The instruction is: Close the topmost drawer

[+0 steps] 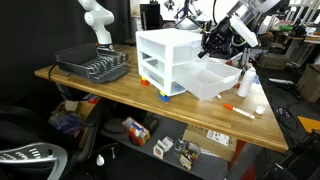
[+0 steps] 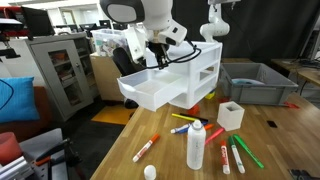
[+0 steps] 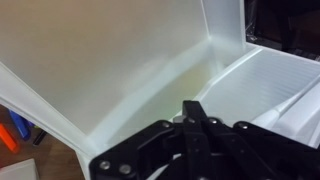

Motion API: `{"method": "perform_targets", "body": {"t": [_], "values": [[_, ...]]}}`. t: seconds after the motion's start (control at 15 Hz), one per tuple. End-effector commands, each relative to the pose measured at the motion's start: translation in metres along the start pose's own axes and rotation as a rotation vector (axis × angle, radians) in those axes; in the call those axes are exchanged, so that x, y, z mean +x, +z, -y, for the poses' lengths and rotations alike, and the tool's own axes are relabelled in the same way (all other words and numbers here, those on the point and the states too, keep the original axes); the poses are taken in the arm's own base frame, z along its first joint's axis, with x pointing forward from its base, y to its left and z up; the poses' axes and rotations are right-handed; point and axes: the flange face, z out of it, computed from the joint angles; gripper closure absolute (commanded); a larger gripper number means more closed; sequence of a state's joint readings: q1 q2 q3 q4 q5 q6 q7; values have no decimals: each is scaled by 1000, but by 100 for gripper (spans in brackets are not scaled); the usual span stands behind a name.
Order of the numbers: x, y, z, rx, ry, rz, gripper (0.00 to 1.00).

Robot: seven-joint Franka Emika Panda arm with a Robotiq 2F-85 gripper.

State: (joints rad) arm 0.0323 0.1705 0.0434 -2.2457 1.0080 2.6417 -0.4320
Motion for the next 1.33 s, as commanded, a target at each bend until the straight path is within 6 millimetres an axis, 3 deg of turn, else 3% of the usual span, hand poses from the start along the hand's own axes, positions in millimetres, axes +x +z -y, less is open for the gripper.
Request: {"method": "perform_targets", "body": {"t": [0.0,0.4,0.93,1.27], "values": [[-24,-19,4,-13,-3,15,100],[-79,-52,12,-106,17,72,100],[-120,-96,51,-270,-45,131,100],[-146,-126,54,-234,-45,291,100]]}}
